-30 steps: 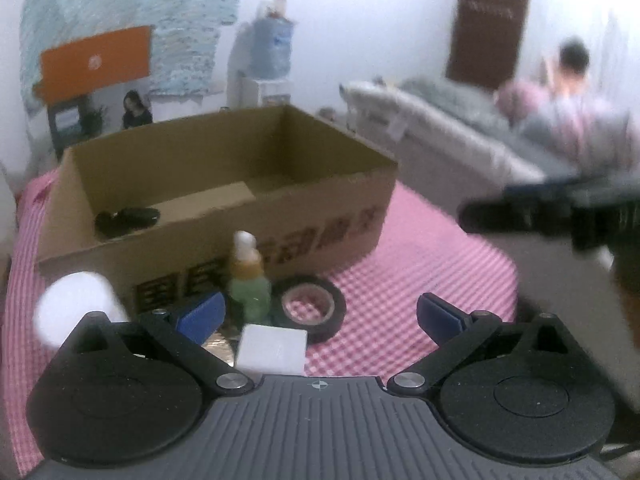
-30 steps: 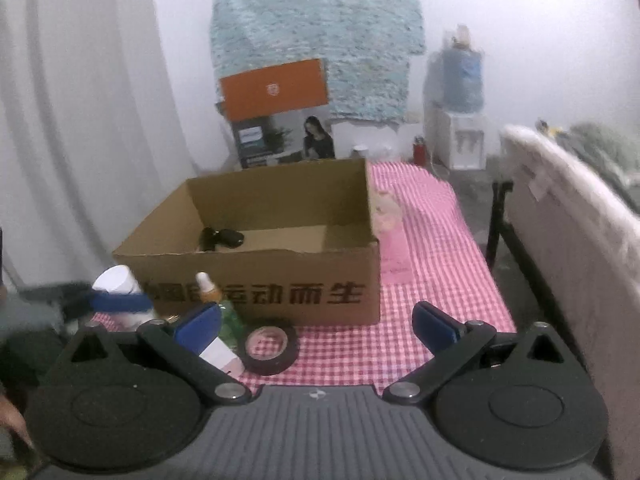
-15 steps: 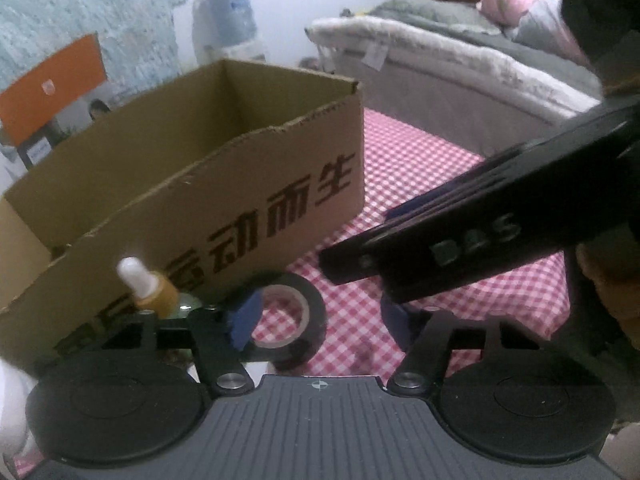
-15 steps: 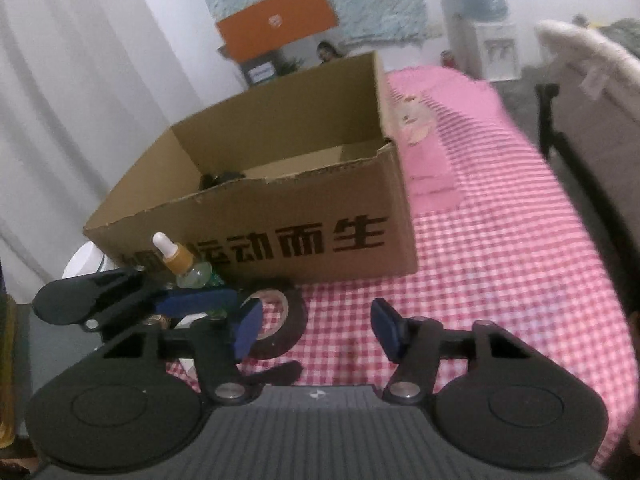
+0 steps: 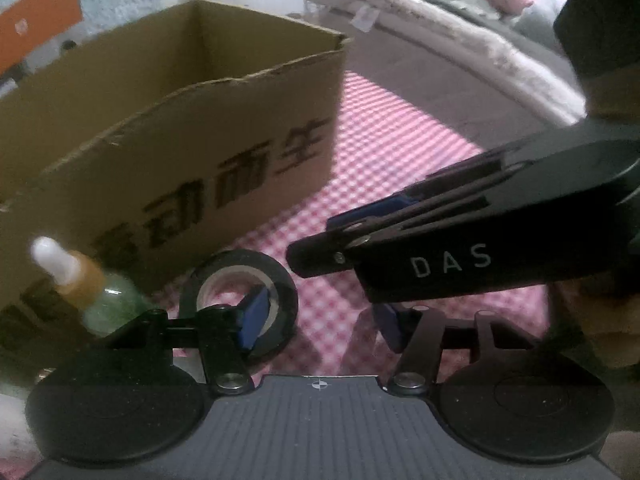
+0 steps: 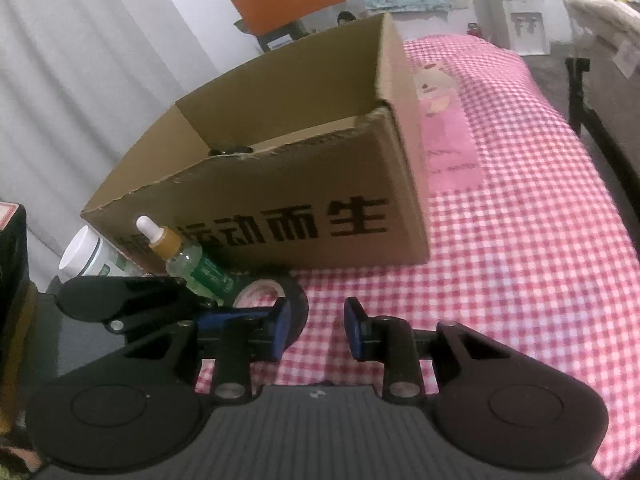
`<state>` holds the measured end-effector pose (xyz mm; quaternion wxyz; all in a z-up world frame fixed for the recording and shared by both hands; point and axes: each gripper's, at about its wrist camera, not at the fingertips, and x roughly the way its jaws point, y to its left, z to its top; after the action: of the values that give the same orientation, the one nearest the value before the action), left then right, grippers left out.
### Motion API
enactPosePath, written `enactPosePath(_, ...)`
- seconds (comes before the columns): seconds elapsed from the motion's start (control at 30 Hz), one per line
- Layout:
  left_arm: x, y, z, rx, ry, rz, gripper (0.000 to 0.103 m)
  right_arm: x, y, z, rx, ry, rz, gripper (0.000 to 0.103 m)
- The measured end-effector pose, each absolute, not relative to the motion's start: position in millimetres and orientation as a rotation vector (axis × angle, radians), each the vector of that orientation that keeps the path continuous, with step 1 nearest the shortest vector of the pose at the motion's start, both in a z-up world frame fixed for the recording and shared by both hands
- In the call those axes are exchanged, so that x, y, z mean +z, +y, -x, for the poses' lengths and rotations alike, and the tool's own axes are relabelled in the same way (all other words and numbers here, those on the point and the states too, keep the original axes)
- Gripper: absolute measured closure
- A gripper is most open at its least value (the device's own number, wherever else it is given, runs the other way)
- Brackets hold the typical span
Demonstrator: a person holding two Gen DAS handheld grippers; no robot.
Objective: Organize rigid objects
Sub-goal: 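Move the right gripper to the black tape roll and grasp its edge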
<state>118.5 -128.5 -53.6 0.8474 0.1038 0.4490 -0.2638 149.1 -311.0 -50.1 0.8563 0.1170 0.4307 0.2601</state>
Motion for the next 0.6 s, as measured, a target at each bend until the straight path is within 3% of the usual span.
enactPosePath(0.27, -44.6, -139.7, -92.2, -0.651, 0.867, -0.245, 0.043, -52.9, -338.5, -128.6, 0.484, 0.916, -0.266, 0.072)
enactPosePath(0.43, -38.7, -141.9, -84.1, -0.563, 0.803, -0.354, 0.026, -47.8, -342.7, -128.2, 0.484, 0.917, -0.252, 0.072)
enactPosePath(0.6, -46.6, -144.5, -86.5, -0.514, 0.831, -0.437, 0.02, -50.7, -325.7, -133.9, 0.52, 0.939, -0.203, 0.071)
